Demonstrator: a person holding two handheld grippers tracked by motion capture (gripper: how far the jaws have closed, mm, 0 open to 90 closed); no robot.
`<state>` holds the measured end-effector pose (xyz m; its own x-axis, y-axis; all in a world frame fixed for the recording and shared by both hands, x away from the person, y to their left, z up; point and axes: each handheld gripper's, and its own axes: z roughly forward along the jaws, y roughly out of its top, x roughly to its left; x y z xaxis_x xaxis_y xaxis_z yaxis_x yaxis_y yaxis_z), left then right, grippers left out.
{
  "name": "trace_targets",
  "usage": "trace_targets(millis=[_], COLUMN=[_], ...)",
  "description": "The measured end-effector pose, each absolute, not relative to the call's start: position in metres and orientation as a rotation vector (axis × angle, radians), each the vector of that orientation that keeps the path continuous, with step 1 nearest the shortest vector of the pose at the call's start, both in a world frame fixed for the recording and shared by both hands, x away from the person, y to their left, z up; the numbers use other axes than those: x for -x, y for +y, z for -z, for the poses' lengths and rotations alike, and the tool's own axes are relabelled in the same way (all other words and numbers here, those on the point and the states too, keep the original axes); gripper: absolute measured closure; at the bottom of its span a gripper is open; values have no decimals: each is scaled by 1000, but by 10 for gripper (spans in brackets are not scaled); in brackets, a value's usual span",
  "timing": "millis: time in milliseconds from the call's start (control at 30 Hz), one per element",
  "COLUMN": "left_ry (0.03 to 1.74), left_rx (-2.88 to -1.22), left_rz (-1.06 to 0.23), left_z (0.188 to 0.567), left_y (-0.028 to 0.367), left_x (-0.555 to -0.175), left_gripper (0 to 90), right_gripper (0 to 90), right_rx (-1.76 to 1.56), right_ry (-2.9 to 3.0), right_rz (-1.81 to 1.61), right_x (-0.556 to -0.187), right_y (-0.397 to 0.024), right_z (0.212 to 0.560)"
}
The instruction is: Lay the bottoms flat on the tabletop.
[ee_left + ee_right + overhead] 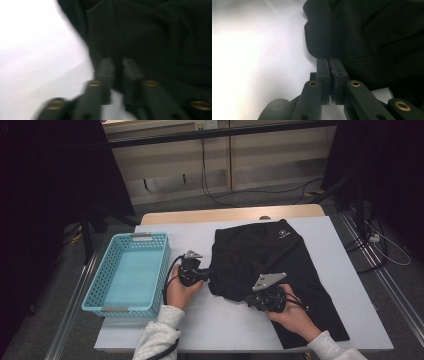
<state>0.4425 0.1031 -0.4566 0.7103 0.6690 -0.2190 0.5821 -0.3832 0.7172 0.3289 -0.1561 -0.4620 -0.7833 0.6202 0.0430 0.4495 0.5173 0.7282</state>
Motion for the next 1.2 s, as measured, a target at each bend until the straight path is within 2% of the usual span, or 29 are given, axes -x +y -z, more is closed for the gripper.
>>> trace_targets(millis=[67, 333, 467, 567, 733, 1067, 1200], left_ry=[945, 912, 914, 921, 918, 876, 858], left_rx=[-2083, -2076, -2089, -2105, -2130, -2197, -2210], left_rz=[-110, -145, -174, -193, -176, -165, -187], left_z=[454, 437, 436, 438, 439, 458, 459], left_y=[101, 97, 103, 114, 125, 114, 110], left_x=[-443, -449, -440, -430, -417, -415, -417], left_gripper=[900, 900, 687, 661, 663, 675, 760], right_gripper=[867, 868, 867, 866, 865, 850, 849], right_rx=[-909, -888, -910, -928, -919, -921, -907], right_ry=[2540, 2567, 2561, 2555, 2558, 2556, 2560], right_rz=[-1118, -1127, -1095, -1110, -1097, -1091, -1080], right_x=[-329, -327, -328, -328, -328, -329, -329], right_y=[-155, -154, -159, -161, -158, -156, -155], right_z=[462, 459, 460, 462, 461, 461, 460])
